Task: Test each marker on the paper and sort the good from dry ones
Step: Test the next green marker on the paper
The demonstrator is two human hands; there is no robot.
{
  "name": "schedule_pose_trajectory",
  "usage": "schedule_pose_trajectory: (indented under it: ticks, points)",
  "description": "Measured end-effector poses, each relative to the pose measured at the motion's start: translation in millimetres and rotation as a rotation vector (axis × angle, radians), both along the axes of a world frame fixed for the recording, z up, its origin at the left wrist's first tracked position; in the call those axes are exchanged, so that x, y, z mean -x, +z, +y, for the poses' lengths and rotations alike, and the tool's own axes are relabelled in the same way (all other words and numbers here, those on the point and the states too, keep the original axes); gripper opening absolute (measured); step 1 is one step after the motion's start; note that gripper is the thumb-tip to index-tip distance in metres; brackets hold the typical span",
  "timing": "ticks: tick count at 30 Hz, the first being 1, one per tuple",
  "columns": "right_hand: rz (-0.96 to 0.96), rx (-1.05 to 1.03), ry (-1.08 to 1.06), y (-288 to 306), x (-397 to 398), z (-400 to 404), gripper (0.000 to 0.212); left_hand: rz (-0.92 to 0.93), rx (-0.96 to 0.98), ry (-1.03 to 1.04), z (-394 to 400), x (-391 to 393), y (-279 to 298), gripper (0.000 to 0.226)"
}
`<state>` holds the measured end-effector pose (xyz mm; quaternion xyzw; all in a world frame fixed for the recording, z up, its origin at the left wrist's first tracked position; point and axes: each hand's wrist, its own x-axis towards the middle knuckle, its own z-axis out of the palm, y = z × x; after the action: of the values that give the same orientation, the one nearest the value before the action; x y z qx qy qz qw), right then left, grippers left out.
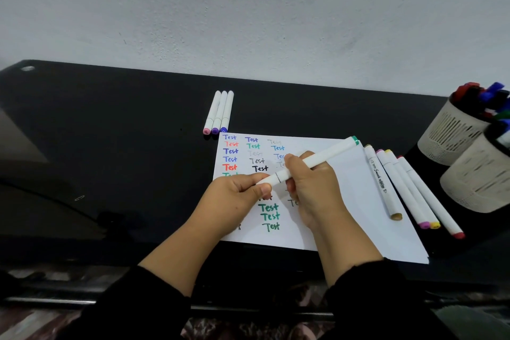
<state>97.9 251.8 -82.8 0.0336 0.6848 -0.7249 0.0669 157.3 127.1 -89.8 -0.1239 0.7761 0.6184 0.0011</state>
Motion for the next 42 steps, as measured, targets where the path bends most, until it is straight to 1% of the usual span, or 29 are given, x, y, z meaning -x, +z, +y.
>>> schedule_pose_trajectory:
  ticks: [3, 6, 8, 10, 13, 16, 20, 22, 25, 28, 32, 35, 42]
  points:
    - [0.028, -0.005, 0.054, 2.1, 1.4, 1.2, 0.032, -0.001, -0.009, -0.023, -2.4, -1.5, 0.8, 0.020]
    - [0.045, -0.023, 0.098, 4.1, 3.6, 4.4, 0.033, -0.011, -0.032, -0.050, -3.5, -2.6, 2.8, 0.012]
    - [0.055, -0.038, 0.124, 4.4, 3.6, 5.5, 0.033, -0.009, -0.054, -0.046, -2.9, -3.2, 4.7, 0.009]
    - [0.069, -0.049, 0.156, 3.8, 2.5, 4.2, 0.033, -0.009, -0.064, -0.033, -2.4, -2.5, 4.3, 0.012]
    - [0.085, -0.067, 0.187, 2.8, 0.5, -0.3, 0.034, -0.036, -0.036, -0.022, -0.9, -2.3, 5.4, 0.007]
    - [0.099, -0.064, 0.195, 2.7, 1.7, -1.1, 0.035, -0.040, -0.027, -0.009, -0.7, -2.2, 4.2, 0.018]
    - [0.126, -0.057, 0.242, 3.6, 1.4, -1.1, 0.033, -0.032, 0.009, -0.029, -3.0, -3.2, 4.3, 0.025]
    - [0.128, -0.064, 0.221, 4.0, 1.0, -3.2, 0.032, -0.020, 0.027, -0.026, -3.0, -3.4, 4.4, 0.027]
    - [0.076, -0.075, 0.142, 2.5, 1.1, -8.4, 0.032, -0.018, 0.050, -0.003, -1.8, -2.9, 3.9, 0.031]
    - [0.064, -0.101, 0.110, 1.6, 2.2, -9.8, 0.033, -0.021, 0.062, 0.002, -0.9, -2.3, 3.1, 0.030]
    - [0.129, -0.085, 0.213, 3.3, 2.7, -6.1, 0.031, -0.013, 0.069, -0.035, -3.4, -3.6, 4.8, 0.030]
    - [0.167, -0.065, 0.250, 2.8, 3.5, -4.7, 0.032, -0.005, 0.074, -0.030, -4.8, -3.7, 5.8, 0.030]
    - [0.137, -0.072, 0.205, 4.4, 4.0, -7.1, 0.034, 0.006, 0.021, -0.001, -2.7, -3.4, 4.7, 0.029]
